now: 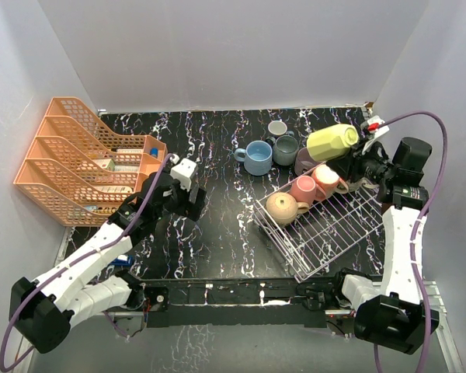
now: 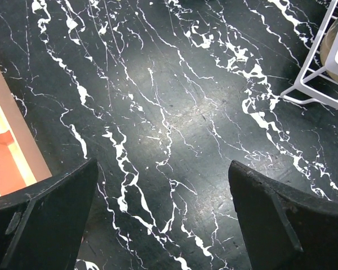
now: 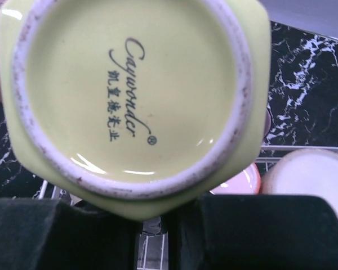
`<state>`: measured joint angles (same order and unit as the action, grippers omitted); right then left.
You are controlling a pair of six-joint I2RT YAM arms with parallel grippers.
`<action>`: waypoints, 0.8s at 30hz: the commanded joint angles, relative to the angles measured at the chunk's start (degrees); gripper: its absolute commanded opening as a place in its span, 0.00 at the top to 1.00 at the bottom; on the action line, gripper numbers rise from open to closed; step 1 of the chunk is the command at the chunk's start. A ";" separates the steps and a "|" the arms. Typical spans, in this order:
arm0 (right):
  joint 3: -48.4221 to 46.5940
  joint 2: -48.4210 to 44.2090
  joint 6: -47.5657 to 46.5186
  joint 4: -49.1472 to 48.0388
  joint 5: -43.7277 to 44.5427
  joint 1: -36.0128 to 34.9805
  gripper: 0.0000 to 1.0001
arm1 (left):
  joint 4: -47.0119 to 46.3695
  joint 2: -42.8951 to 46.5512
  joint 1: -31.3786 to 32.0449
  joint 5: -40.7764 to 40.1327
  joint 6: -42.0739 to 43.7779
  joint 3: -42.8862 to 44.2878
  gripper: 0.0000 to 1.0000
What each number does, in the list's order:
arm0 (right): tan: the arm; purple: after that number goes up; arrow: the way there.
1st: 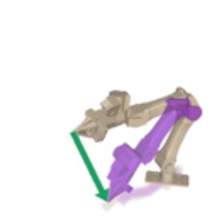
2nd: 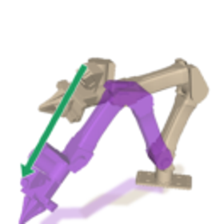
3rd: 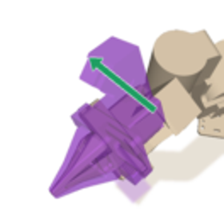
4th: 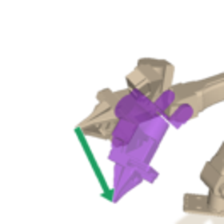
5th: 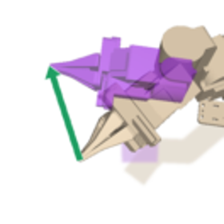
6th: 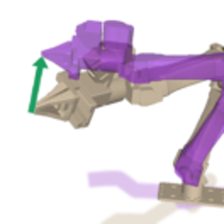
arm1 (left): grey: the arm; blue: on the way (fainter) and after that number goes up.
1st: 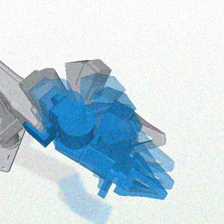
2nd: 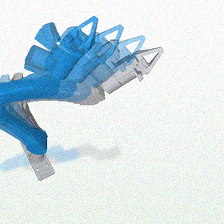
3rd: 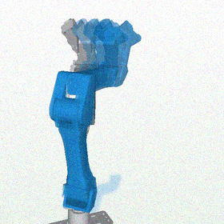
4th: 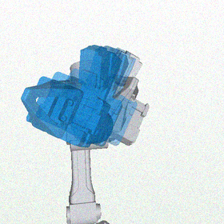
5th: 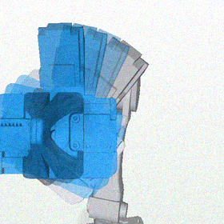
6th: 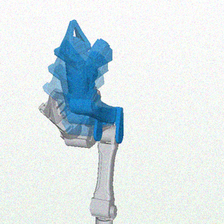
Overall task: Load the cups into the dish rack
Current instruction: Turn the cup upside down in the dish rack.
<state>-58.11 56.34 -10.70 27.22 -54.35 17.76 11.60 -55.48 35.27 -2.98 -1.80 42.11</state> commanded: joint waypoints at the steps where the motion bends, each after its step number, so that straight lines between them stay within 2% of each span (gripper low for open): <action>1: -5.52 -1.42 -8.20 3.19 3.60 1.46 0.92 | -0.57 1.38 -0.33 -2.06 1.37 -0.88 0.03; 10: -7.75 -0.98 -18.47 13.34 10.78 2.67 0.92 | -0.87 2.68 -0.37 -3.22 1.80 -1.49 0.03; 24: -8.68 2.13 -34.00 24.19 16.73 4.49 0.92 | -0.88 2.84 -0.37 -3.42 2.15 -1.74 0.03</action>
<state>-62.85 59.42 -37.71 51.99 -38.44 21.45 11.38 -54.04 35.24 -5.45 -0.36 40.38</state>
